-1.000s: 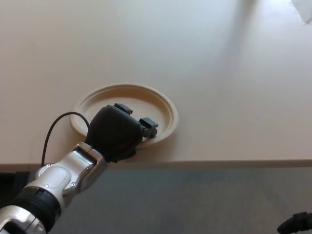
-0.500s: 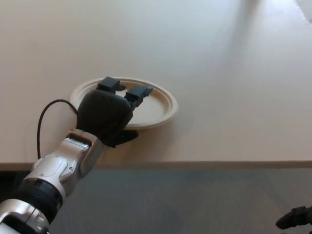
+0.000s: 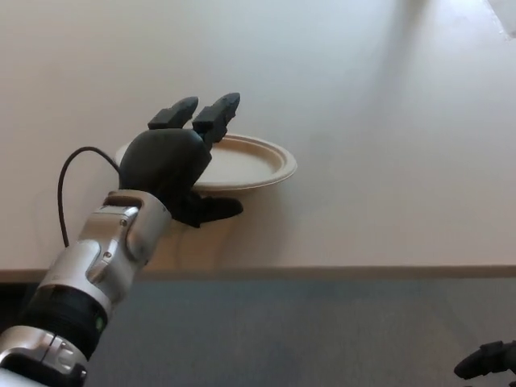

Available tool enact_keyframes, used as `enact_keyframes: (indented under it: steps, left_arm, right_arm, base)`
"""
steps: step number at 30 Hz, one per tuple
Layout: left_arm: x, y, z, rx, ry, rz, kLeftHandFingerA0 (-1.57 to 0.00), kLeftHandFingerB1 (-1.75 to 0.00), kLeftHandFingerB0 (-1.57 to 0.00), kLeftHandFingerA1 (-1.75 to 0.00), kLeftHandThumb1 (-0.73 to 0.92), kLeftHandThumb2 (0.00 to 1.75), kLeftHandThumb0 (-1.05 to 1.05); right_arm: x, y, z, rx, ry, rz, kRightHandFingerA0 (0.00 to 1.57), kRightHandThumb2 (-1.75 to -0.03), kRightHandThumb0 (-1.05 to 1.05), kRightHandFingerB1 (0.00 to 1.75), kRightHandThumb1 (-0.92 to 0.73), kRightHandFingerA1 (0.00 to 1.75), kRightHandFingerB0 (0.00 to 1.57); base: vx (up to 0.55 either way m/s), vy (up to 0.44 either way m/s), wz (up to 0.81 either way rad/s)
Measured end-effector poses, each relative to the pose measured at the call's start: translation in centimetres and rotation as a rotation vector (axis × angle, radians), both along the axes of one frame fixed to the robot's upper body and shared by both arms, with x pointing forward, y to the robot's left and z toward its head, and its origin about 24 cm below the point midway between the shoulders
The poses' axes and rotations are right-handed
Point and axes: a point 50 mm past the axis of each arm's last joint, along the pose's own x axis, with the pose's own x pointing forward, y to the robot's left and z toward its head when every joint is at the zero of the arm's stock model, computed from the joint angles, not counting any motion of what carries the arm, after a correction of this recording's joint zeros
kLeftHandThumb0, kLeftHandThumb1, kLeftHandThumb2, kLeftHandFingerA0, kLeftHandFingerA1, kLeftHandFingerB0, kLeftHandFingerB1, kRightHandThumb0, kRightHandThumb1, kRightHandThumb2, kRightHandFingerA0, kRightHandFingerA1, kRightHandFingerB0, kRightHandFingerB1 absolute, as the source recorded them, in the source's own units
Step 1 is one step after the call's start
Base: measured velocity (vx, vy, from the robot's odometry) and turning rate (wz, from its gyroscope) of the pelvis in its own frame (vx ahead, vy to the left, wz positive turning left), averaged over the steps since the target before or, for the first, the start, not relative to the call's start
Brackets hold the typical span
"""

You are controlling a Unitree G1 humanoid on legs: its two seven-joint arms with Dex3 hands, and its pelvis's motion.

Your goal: A person passes a plate to the robot and the robot grabs it with its left hand and places it at the centre of the table infront of it

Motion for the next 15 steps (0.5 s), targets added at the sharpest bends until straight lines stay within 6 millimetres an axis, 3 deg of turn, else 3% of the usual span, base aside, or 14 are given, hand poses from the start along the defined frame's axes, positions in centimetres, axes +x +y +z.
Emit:
enact_keyframes:
  steps: [1, 3, 4, 5, 6, 8, 9, 11, 12, 13, 15]
  left_arm:
    - [0.0, 0.0, 0.0, -0.013, 0.014, 0.002, 0.0, 0.0, 0.0, -0.03, 0.57, 0.6, -0.93]
    - [0.2, 0.2, 0.0, -0.052, 0.056, 0.01, 0.0, 0.0, 0.0, -0.03, 0.57, 0.6, -0.93]
    - [0.2, 0.2, 0.0, -0.06, 0.066, 0.012, 0.0, 0.0, 0.0, -0.07, 0.48, 0.89, -0.85]
    - [0.3, 0.4, 0.0, -0.086, 0.095, 0.021, -0.02, 0.0, 0.0, -0.12, 0.51, 0.93, -0.9]
    - [0.3, 0.5, 0.0, -0.097, 0.109, 0.025, -0.14, 0.0, 0.0, -0.35, 0.59, 0.96, -0.96]
    - [0.4, 0.9, 0.0, -0.13, 0.149, 0.039, -0.16, 0.0, 0.0, -0.38, 0.61, 1.01, -0.97]
    - [0.5, 1.2, 0.0, -0.151, 0.173, 0.05, -0.09, -0.01, 0.0, -0.29, 0.66, 1.06, -0.98]
    - [0.5, 1.5, 0.0, -0.173, 0.198, 0.059, -0.06, -0.05, 0.0, -0.31, 0.71, 1.11, -0.98]
    - [0.6, 1.9, -0.1, -0.21, 0.236, 0.073, -0.02, -0.06, 0.0, -0.32, 0.79, 1.21, -0.96]
    - [0.6, 2.1, -0.1, -0.223, 0.247, 0.078, -0.01, -0.07, 0.0, -0.32, 0.83, 1.24, -0.95]
    - [0.7, 2.7, -0.1, -0.285, 0.301, 0.1, -0.02, -0.08, 0.0, -0.33, 0.87, 1.27, -0.94]
  right_arm:
    - [0.0, 0.0, 0.0, 0.0, 0.0, 0.0, 0.78, -0.92, -0.45, 0.64, -0.46, 0.78, 0.51]
    - [0.0, 0.1, 0.0, 0.001, 0.0, 0.002, 0.78, -0.92, -0.45, 0.64, -0.46, 0.78, 0.51]
    - [0.0, 0.1, 0.0, 0.001, 0.0, 0.002, 0.75, -0.9, -0.44, 0.63, -0.45, 0.77, 0.49]
    - [0.0, 0.1, 0.0, 0.001, 0.0, 0.003, 0.76, -0.9, -0.45, 0.64, -0.44, 0.77, 0.49]
    - [0.1, 0.1, 0.0, 0.002, 0.0, 0.003, 0.75, -0.89, -0.46, 0.64, -0.43, 0.77, 0.49]
    - [0.1, 0.2, 0.0, 0.003, -0.001, 0.004, 0.79, -0.88, -0.48, 0.64, -0.43, 0.78, 0.51]
    - [0.1, 0.2, 0.0, 0.003, -0.001, 0.005, 0.78, -0.88, -0.47, 0.64, -0.42, 0.78, 0.5]
    - [0.1, 0.2, 0.0, 0.004, -0.001, 0.006, 0.77, -0.88, -0.47, 0.64, -0.41, 0.78, 0.48]
    - [0.1, 0.3, 0.0, 0.004, -0.001, 0.006, 0.76, -0.88, -0.47, 0.64, -0.42, 0.78, 0.48]
    - [0.1, 0.3, 0.0, 0.004, -0.001, 0.007, 0.75, -0.57, -0.45, 0.55, -0.58, 0.67, 0.57]
    - [0.1, 0.3, 0.0, 0.004, -0.001, 0.008, 0.74, -0.57, -0.45, 0.55, -0.58, 0.66, 0.58]
  base:
    - [0.0, 0.0, 0.0]
    - [0.0, 0.0, 0.0]
    - [0.0, 0.0, 0.0]
    - [0.0, 0.0, 0.0]
    - [0.0, 0.0, 0.0]
    - [0.0, 0.0, 0.0]
    - [0.0, 0.0, 0.0]
    - [0.0, 0.0, 0.0]
    - [0.0, 0.0, 0.0]
    - [0.0, 0.0, 0.0]
    - [0.0, 0.0, 0.0]
